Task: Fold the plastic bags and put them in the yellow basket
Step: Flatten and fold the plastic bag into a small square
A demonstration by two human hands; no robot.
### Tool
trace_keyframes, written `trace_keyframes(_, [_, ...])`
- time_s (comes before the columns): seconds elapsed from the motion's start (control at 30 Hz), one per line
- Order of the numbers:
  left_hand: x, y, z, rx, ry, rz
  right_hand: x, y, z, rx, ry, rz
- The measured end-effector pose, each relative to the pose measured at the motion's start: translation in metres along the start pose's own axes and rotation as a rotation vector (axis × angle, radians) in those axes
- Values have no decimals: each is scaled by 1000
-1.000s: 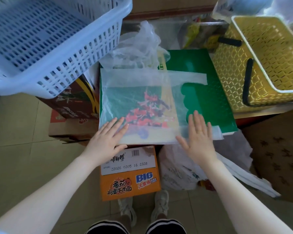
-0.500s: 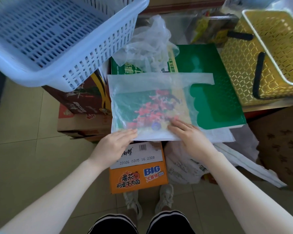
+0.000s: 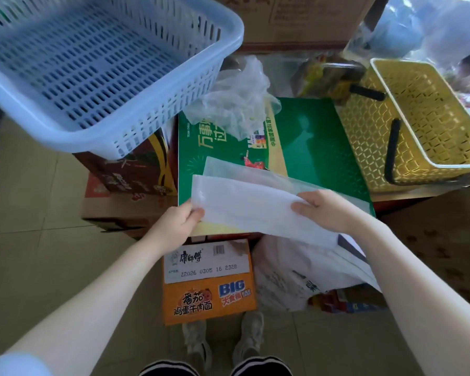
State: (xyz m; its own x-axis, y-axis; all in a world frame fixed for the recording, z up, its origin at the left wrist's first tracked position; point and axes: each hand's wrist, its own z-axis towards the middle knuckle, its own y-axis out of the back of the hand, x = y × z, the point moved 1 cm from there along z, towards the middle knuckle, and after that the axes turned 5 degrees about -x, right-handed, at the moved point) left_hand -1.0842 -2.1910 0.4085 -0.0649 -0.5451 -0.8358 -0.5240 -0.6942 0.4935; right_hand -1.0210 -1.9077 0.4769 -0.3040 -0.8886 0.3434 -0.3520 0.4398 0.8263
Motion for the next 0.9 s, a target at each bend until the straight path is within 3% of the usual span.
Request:
trace_keyframes(0.1, [-8,-5,13,-56,18,58,-1,3,21,-124,-17,-92])
trace_keyframes(0.23, [-16,-14,32,-161,32,314,-7,-10,54,-51,-62,-252])
trace_keyframes(0.43, [-16,-22,40,-347,184,608,-14,-21,81,-156,-96,-303])
trace_keyframes(0.5, [-21,-25,42,-376,86,777,-17,-25,83,-148,-105,-288])
trace_keyframes(0.6, [-31,-51,46,-454,-263,930,-23,-29,87,-138,-103,-254])
trace_keyframes(0.67, [-37,-70,53,-406,-306,945,-27,-32,88,-158,-120,-214])
trace_keyframes(0.83, [-34,-90,67,-116,-159,917,-34,-36,88,-236,-141,-136])
trace_keyframes(0.9, [-23,-86,68,-97,-125,908,-39,-34,86,-260,-150,-153])
